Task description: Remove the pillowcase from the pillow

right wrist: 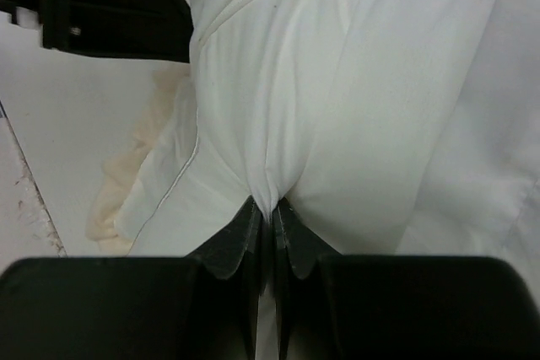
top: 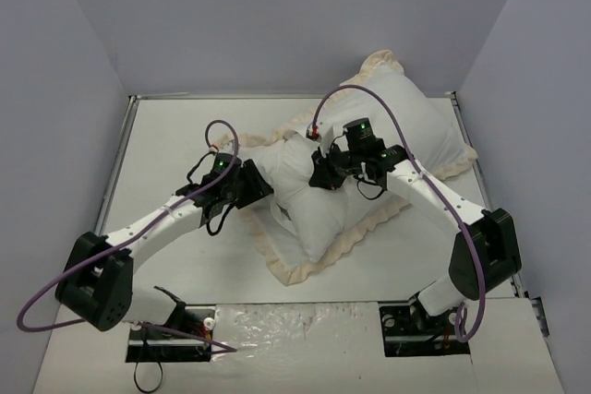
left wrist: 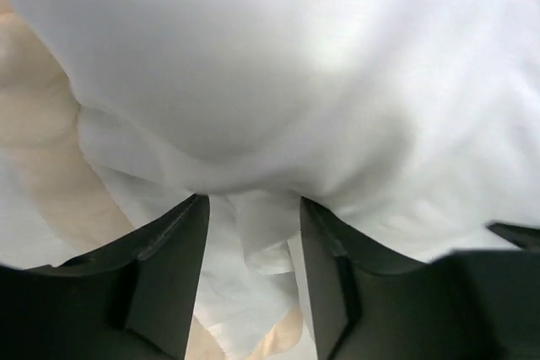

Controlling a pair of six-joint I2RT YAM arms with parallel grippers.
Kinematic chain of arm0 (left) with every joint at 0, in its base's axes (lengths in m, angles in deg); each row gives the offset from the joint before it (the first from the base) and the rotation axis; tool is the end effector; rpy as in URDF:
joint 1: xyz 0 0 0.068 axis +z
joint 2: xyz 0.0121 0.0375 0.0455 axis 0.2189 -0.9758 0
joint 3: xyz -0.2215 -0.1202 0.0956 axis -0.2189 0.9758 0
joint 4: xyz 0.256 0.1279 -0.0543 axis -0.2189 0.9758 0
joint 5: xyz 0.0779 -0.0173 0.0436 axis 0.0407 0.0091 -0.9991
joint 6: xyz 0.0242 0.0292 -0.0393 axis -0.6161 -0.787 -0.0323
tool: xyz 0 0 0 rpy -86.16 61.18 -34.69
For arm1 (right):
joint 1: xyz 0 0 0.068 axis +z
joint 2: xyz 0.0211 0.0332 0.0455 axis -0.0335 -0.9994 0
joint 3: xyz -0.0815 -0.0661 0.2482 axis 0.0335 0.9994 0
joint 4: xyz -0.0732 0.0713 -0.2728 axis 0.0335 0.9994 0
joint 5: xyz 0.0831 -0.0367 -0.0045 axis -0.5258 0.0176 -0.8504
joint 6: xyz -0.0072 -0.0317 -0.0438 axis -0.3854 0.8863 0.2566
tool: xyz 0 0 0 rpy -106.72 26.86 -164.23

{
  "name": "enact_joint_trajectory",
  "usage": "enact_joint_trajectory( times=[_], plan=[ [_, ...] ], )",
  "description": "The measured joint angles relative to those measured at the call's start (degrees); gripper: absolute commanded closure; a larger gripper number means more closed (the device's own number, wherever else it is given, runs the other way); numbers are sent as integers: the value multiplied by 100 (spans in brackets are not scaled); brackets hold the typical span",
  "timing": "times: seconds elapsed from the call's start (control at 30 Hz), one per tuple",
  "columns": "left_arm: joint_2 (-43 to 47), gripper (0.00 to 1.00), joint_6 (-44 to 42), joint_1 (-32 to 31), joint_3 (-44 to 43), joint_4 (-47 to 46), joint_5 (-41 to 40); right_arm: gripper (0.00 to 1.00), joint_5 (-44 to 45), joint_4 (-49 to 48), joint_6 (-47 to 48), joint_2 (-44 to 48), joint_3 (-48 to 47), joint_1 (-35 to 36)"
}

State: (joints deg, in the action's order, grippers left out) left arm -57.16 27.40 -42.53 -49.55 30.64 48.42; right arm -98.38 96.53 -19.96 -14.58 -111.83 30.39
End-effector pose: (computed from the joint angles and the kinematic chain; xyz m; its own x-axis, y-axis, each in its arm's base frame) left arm 0.2800 -0.1676 0.2139 -0.7862 -0.4770 -0.3930 -0.0650 0.6962 -0.7149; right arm 0.3183 0.1980 0.2801 -0.2403 -0.3454 -0.9072 -0.9211 0.3760 0.1008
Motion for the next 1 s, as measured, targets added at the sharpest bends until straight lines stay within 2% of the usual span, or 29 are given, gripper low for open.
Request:
enact_joint_trajectory(
  times=[0.17, 0.33, 0.53, 0.67, 0.8, 0.83, 1.0],
  plan=[
    [935, 31, -173, 2, 245, -46, -175, 100, 166, -4, -4, -109, -63, 4],
    [1480, 27, -341, -33, 496, -17, -175, 100, 181, 0, -44, -299, -258, 13],
    [1244, 27, -662, -389, 284, 227, -330, 100, 190, 13, -83, -417, -367, 48],
    [546, 32, -874, -625, -334, 350, -542, 100, 203, 20, -90, -420, -378, 52],
    [0, 51, -1060, -691, -911, 555, -848, 100, 203, 22, -90, -420, -380, 57],
    [-83, 60, -1099, -688, -1012, 612, -933, 100, 203, 22, -90, -420, -378, 57],
    [-216, 68, -1346, -636, -1213, 935, -1268, 100, 203, 17, -83, -393, -354, 57]
  ],
)
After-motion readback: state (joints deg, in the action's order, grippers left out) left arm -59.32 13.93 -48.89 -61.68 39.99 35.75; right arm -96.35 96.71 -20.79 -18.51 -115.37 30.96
